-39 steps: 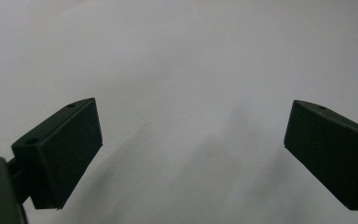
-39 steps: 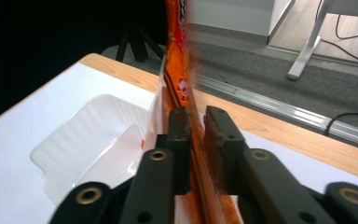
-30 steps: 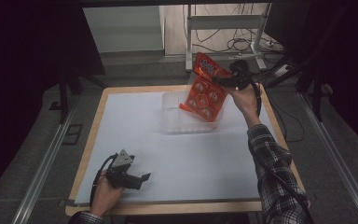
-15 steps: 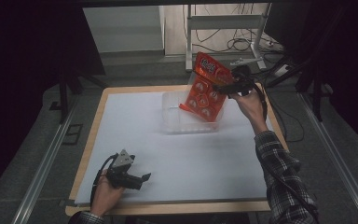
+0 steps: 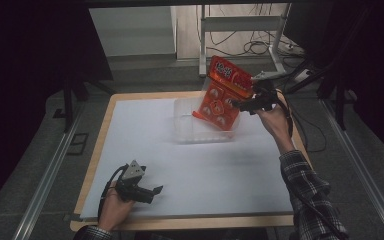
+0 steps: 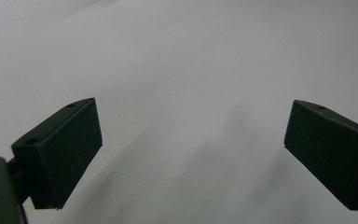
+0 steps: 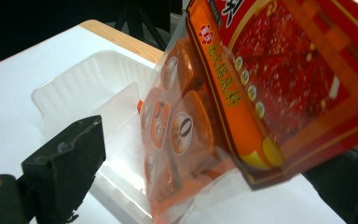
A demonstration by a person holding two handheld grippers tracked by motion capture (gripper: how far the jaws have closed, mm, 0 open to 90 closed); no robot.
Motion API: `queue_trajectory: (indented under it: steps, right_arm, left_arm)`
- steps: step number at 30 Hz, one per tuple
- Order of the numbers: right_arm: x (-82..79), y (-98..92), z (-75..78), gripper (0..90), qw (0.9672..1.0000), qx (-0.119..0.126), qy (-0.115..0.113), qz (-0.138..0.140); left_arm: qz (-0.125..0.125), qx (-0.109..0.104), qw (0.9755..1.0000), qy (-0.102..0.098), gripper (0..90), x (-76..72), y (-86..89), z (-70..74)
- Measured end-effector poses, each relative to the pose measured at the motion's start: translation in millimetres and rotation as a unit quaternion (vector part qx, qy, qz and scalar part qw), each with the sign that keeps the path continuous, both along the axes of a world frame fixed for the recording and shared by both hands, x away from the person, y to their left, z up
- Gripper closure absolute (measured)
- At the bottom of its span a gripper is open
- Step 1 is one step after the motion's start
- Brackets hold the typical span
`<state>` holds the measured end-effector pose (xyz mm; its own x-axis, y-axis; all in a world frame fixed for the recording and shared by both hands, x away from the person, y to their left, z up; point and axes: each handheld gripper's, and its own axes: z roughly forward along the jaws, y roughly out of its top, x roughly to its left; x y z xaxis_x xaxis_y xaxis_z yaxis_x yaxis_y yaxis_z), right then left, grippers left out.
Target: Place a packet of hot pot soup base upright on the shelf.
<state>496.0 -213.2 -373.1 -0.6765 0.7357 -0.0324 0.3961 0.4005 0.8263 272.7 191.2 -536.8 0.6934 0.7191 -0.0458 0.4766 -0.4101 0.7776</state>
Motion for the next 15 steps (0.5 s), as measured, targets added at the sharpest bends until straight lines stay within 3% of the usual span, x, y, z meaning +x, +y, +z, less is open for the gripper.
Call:
queue_trajectory:
  steps: [15]
  right_arm:
    - [-26.4,-14.6,-25.8,2.0,0.9998,0.004,0.008,-0.017]
  left_arm:
    - [-0.003,0.005,1.0,-0.004,3.7,-0.9,-1.7,0.1]
